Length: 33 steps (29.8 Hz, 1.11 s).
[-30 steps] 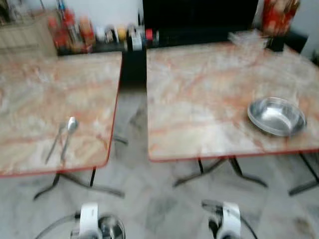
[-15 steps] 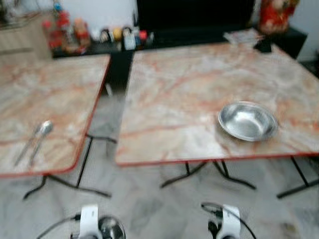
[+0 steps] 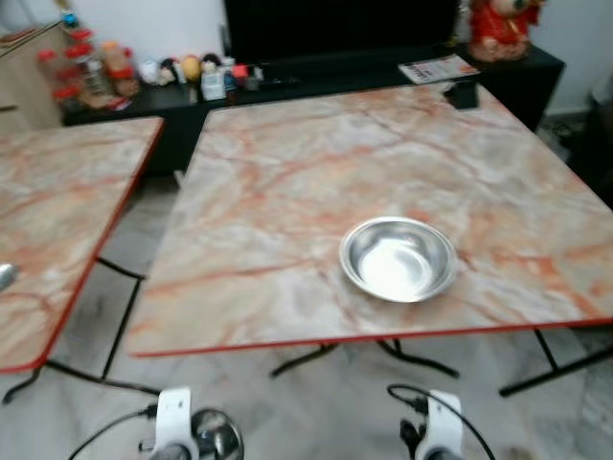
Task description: Setting the table
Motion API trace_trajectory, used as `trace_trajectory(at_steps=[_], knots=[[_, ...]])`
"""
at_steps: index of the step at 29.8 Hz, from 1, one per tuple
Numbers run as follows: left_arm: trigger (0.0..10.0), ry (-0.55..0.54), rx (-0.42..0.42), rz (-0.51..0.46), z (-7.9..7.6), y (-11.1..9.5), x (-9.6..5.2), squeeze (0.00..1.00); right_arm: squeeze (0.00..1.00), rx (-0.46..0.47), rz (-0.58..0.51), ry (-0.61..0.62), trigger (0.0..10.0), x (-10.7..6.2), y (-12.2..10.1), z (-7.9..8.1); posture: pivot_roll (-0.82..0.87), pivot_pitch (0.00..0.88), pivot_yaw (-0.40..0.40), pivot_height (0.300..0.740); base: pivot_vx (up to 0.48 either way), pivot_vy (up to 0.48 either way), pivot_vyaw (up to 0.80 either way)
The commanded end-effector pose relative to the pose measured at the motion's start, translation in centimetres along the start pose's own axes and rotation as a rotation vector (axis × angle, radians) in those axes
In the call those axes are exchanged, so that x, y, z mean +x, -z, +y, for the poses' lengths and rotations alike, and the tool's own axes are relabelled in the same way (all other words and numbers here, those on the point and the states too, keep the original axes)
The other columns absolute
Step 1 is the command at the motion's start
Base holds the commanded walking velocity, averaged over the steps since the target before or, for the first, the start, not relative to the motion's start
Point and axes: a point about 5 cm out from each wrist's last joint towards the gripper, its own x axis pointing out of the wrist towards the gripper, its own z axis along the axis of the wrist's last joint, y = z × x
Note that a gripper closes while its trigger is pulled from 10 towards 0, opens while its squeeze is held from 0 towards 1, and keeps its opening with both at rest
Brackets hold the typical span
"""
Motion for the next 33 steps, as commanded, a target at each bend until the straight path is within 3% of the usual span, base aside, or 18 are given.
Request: trace_trajectory(at_steps=[1, 19, 33], knots=[[10.0, -0.024, 0.005, -0.01, 0.99, -0.31, 0.02, 0.0, 0.0, 0.009, -0.008, -0.018, 10.0, 0.08, 0.02, 0.78, -0.2, 0.0, 0.076, 0.74, 0.0, -0.469, 0.0], [10.0, -0.027, 0.009, -0.01, 0.9, -0.35, 0.04, 0.0, 0.0, 0.007, -0.012, -0.014, 10.0, 0.05, 0.01, 0.66, -0.2, 0.0, 0.074, 0.74, 0.0, -0.467, 0.0], [10.0, -0.031, -0.031, -0.038, 0.43, -0.89, 0.12, 0.0, 0.0, -0.012, -0.017, -0.016, 10.0, 0.09, -0.38, 0.38, -0.2, 0.0, 0.056, 0.74, 0.0, -0.037, 0.0]])
